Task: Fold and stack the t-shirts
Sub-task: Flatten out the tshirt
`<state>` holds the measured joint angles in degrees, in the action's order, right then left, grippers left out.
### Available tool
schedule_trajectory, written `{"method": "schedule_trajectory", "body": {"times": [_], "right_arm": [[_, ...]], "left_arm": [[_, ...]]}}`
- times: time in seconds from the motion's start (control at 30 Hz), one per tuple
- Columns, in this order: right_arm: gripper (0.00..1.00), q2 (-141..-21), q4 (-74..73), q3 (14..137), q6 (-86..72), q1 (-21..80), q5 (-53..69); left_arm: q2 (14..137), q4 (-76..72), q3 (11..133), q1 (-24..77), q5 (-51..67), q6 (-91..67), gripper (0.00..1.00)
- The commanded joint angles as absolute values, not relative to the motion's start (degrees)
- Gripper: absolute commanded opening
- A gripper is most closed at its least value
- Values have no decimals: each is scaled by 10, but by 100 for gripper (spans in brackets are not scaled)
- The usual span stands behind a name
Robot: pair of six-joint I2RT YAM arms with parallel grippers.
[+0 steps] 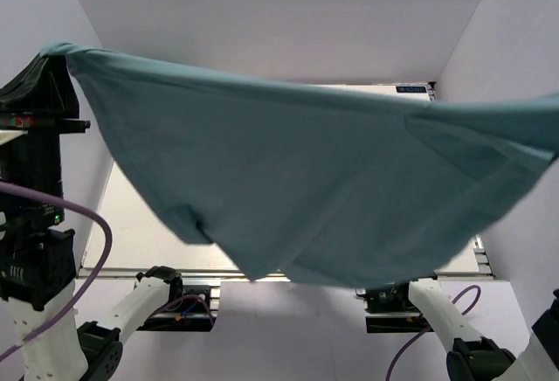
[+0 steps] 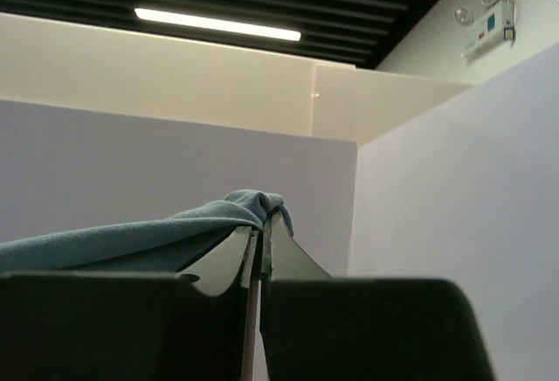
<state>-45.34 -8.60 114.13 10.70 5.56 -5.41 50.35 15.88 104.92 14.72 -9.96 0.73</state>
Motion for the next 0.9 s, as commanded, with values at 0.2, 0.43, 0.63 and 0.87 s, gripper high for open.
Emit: {"method": "schedule_trajectory", "body": {"times": [0.2,0.43,0.63,0.87], "right_arm": [[0,-447,-15,1039,84,52,-72],[0,-446,98,793,65,52,-111],[0,-476,182,622,38,51,-142],[0,-587,295,496,30,51,-149]], "left_arm": [[501,138,951,139,-110,-14,0],[535,42,791,139,-153,-37,0],[590,-11,677,144,-196,-56,0],[711,-131,577,138,-223,-96,0]]}}
